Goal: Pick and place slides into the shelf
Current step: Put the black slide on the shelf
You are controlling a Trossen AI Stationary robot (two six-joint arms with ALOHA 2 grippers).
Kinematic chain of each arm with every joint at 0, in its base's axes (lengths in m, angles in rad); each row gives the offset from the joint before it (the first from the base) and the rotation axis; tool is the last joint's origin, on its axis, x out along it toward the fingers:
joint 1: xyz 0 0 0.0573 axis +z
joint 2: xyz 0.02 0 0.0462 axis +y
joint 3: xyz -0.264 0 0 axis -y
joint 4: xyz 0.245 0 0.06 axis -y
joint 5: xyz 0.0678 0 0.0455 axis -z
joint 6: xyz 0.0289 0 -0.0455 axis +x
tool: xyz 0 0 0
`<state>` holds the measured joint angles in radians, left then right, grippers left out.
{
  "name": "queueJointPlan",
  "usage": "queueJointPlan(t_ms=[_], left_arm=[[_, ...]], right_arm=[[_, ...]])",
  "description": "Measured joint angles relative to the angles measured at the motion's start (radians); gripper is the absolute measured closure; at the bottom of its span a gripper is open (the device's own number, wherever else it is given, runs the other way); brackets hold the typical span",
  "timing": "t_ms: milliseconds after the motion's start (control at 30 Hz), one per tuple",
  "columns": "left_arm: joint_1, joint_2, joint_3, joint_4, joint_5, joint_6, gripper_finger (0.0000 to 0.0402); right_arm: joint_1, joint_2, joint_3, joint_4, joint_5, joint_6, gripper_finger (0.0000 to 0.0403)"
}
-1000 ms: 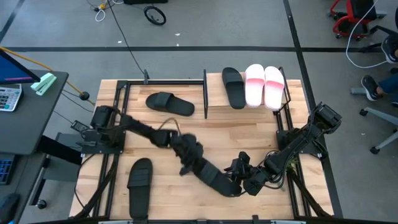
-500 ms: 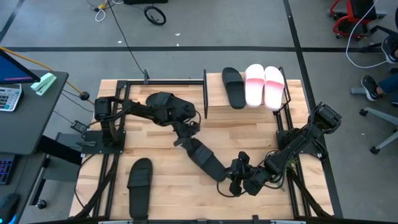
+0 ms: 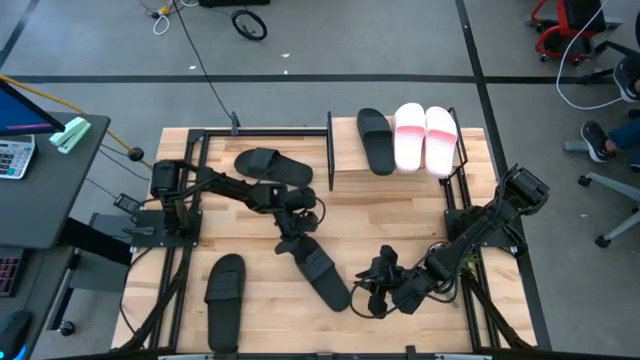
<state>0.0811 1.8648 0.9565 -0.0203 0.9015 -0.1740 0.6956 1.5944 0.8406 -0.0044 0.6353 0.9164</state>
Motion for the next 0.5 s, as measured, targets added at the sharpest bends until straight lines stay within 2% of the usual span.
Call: queueJointPlan(t_ms=[200, 367, 433, 500], left_arm=[[0.000, 0.000, 0.001, 0.002, -0.012, -0.051, 0.0296], [0.017, -0.056, 0.046, -0.058, 0.039, -0.129, 0.0264], [0.032, -0.091, 0.074, -0.087, 0.045, -0.129, 0.0255], [0.047, -0.134, 0.101, -0.119, 0.045, -0.129, 0.0249]], right_arm=[[-0.075, 0.000, 0.000, 0.016, -0.008, -0.109, 0.0306], [-0.055, 0.000, 0.000, 0.315, -0.110, -0.491, 0.0306], [-0.032, 0.000, 0.002, 0.452, -0.118, -0.624, 0.0306], [-0.007, 0.000, 0.023, 0.496, -0.112, -0.728, 0.0306]])
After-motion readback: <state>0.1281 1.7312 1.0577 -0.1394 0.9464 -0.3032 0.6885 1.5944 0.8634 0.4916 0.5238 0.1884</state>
